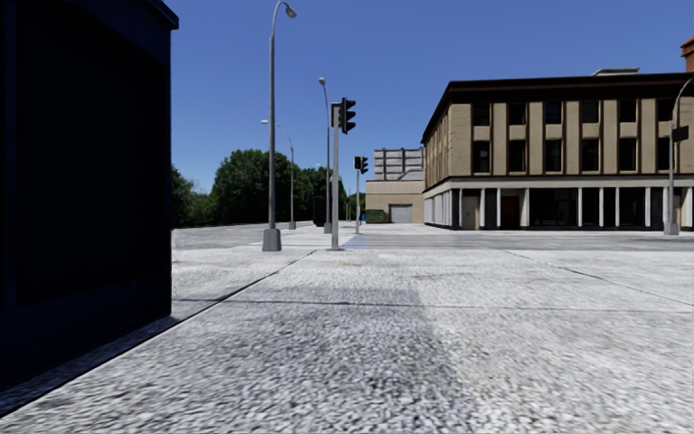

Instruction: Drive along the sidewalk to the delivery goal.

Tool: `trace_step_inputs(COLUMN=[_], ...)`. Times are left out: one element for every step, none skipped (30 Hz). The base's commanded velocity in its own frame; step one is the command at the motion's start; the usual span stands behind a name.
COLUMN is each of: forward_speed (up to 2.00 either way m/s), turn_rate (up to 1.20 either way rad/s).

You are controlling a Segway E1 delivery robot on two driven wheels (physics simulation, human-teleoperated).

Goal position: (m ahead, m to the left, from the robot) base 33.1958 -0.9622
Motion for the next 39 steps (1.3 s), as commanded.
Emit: trace_step_inputs(forward_speed=[2.00, 2.00, 2.00, 2.00, 2.00, 2.00, 2.00, 2.00, 2.00, 2.00, 2.00, 2.00, 2.00, 2.00, 2.00, 2.00, 2.00, 2.00, 2.00, 2.00, 2.00, 2.00, 2.00, 2.00, 2.00, 2.00, 2.00, 2.00, 2.00, 2.00, 2.00, 2.00, 2.00, 2.00, 2.00, 2.00, 2.00, 2.00, 2.00], turn_rate=[0.00, 0.00, 0.00, 0.00, 0.00, -0.23, -0.23, -0.41, -0.47, -0.49, -0.49, -0.49, -0.49, -0.49, -0.49, -0.49, -0.49, -0.49, -0.49, -0.49, -0.49, -0.46, -0.44, -0.44, -0.42, -0.40, -0.31, -0.13, -0.13, 0.00, 0.00, 0.00, 0.00, 0.00, 0.00, 0.00, 0.00, 0.00, 0.00])
